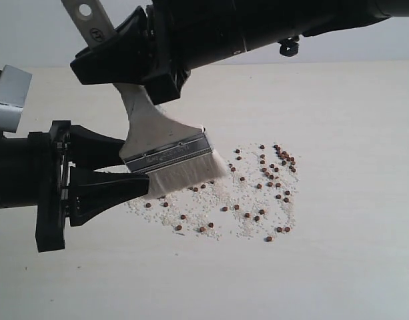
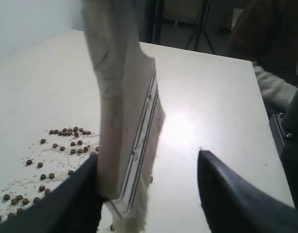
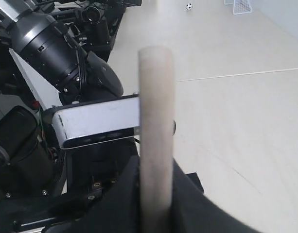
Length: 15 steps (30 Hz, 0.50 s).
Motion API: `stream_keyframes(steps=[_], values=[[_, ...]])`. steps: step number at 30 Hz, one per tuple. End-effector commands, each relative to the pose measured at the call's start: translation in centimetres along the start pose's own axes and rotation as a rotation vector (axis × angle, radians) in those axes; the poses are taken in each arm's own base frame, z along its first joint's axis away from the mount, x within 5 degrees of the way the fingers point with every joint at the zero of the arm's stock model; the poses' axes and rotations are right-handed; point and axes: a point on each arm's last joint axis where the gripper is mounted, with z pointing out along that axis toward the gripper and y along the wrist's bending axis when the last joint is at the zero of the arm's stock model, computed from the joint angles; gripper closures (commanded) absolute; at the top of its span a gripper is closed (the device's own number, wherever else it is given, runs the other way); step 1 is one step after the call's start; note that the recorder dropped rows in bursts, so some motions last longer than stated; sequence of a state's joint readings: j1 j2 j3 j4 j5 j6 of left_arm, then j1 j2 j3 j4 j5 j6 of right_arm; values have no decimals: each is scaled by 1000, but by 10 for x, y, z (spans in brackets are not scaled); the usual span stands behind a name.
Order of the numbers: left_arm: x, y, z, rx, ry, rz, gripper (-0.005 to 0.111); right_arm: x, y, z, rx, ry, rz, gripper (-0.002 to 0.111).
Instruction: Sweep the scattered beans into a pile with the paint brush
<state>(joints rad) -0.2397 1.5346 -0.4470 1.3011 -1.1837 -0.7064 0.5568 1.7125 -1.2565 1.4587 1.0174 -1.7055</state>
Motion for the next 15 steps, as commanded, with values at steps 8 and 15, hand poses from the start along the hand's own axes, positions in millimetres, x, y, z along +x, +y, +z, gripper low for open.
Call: stream_keyframes(steps=[8, 15], values=[[2, -7, -1, 69, 27, 24, 53, -8, -19, -31, 189, -6, -42, 108], [2, -7, -1, 69, 27, 24, 53, -3, -27, -54, 244, 62, 23, 108]])
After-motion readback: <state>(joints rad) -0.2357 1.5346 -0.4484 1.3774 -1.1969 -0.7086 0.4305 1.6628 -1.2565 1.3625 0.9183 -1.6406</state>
